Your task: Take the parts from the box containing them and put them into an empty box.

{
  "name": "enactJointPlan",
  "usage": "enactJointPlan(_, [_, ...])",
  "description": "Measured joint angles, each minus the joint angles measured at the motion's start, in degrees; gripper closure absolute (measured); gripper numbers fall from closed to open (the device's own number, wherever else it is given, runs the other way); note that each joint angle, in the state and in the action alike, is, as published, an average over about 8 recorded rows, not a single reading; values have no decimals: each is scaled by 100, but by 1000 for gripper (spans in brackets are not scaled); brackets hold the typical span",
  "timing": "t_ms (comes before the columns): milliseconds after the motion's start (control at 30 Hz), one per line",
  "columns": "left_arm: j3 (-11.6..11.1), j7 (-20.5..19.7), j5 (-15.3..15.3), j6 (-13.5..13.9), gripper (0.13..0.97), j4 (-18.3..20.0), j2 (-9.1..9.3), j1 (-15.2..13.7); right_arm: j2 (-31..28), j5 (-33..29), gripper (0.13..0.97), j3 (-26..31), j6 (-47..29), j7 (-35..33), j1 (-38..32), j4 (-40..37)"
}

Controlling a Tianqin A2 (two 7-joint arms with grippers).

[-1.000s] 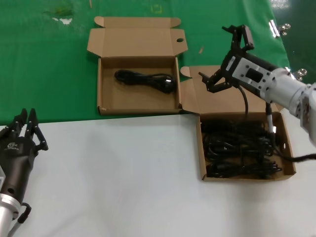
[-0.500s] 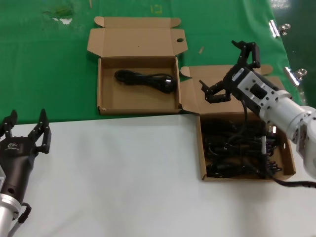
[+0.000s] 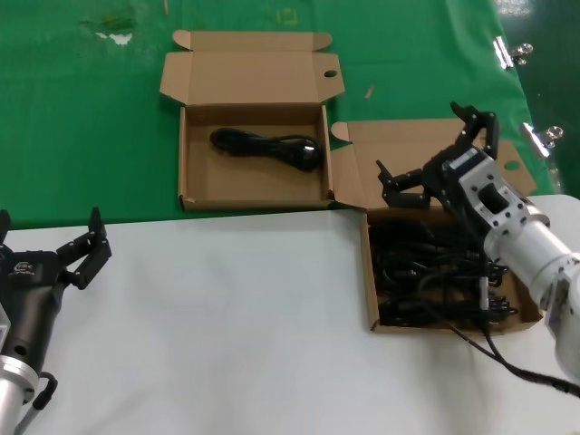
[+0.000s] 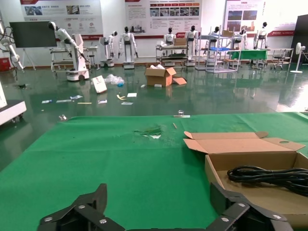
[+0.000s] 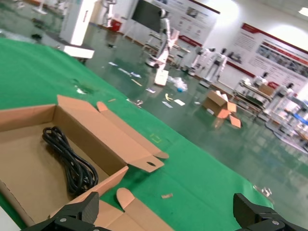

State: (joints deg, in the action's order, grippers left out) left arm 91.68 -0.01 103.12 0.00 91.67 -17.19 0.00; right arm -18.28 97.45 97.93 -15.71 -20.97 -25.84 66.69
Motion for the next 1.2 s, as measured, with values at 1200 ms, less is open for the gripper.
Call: enactJointPlan(1200, [0,0,1,0,132,0,0,0,101,525,129,-578,1451,1938,2387,2308])
